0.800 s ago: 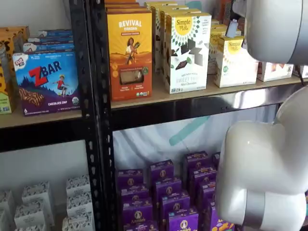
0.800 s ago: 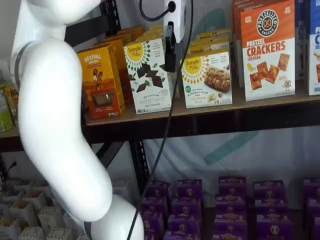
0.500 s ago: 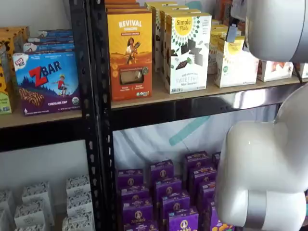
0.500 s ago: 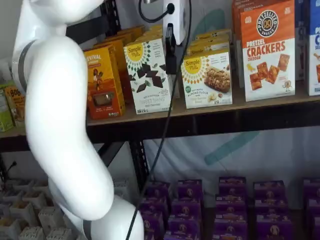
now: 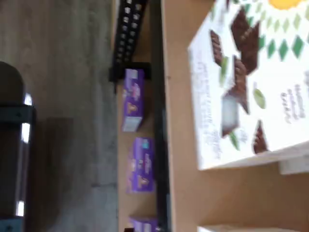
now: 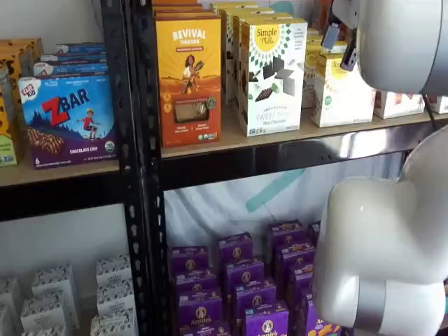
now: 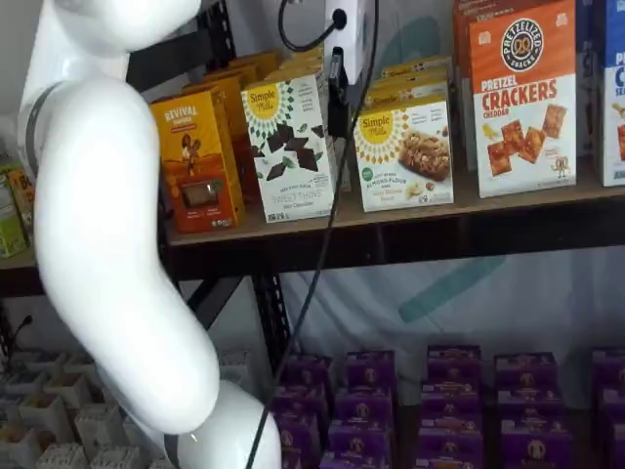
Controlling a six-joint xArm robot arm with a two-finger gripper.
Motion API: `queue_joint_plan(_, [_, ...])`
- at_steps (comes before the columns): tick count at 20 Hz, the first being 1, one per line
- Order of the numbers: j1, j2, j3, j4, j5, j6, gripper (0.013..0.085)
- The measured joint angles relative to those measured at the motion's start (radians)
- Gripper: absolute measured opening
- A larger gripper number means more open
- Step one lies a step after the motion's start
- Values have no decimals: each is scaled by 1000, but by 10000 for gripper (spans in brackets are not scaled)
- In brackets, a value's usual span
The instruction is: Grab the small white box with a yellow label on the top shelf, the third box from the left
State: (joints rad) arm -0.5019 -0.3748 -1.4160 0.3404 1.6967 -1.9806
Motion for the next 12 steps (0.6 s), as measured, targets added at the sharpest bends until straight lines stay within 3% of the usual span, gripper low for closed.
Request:
queue_joint_plan(7, [21, 17, 42, -24, -150, -15, 850])
queue_joint_plan(12, [37, 71, 14, -61, -161, -14, 850])
